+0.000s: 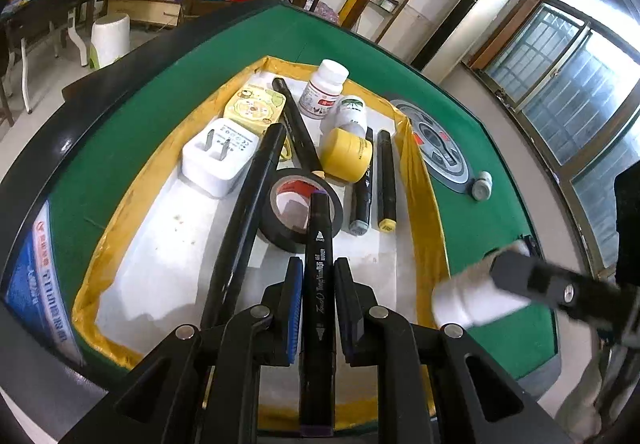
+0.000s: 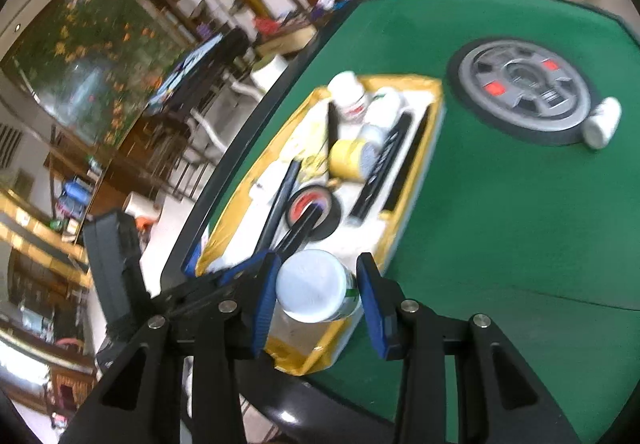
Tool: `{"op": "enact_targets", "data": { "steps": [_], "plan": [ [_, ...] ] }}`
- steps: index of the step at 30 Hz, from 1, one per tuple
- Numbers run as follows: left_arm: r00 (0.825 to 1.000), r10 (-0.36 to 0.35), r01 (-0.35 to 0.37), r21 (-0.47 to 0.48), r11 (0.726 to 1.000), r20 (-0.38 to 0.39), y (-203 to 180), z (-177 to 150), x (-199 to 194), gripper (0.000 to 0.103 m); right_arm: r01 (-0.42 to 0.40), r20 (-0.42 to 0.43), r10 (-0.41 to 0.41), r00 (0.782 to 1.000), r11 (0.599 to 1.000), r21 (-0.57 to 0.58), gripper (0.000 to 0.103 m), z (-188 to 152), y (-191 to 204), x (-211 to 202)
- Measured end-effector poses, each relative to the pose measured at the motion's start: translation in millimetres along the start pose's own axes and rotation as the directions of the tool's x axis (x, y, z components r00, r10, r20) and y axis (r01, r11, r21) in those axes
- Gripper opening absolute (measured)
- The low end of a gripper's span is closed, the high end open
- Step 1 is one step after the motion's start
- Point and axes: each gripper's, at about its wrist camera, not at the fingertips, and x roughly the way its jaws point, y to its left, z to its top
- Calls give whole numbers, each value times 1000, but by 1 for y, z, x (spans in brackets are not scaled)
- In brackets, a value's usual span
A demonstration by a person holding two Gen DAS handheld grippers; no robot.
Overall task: Organize rigid objects
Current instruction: 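Lower marker and white bottle into the tray and open both tools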
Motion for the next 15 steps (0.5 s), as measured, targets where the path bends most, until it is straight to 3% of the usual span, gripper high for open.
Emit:
{"op": "enact_targets", "data": {
  "steps": [8, 11, 14, 15],
  "plan": [
    [997, 42, -44, 32, 999, 60, -4, -3, -3, 16, -26, -106, 28, 994, 999, 21, 38, 5, 6, 36],
    [994, 53, -58, 40, 998, 99, -5, -3, -15, 35, -15, -143, 20, 990, 999, 41, 38, 7, 2, 53],
    [987, 94, -102, 56, 993, 128, -6, -3, -24, 36, -20, -164, 30, 986, 998, 59, 38, 11, 1, 66],
    [986, 97, -105, 55, 993, 134, -6, -3, -27, 41, -9, -166, 18, 986, 998, 56, 38, 13, 2, 69]
  ]
}}
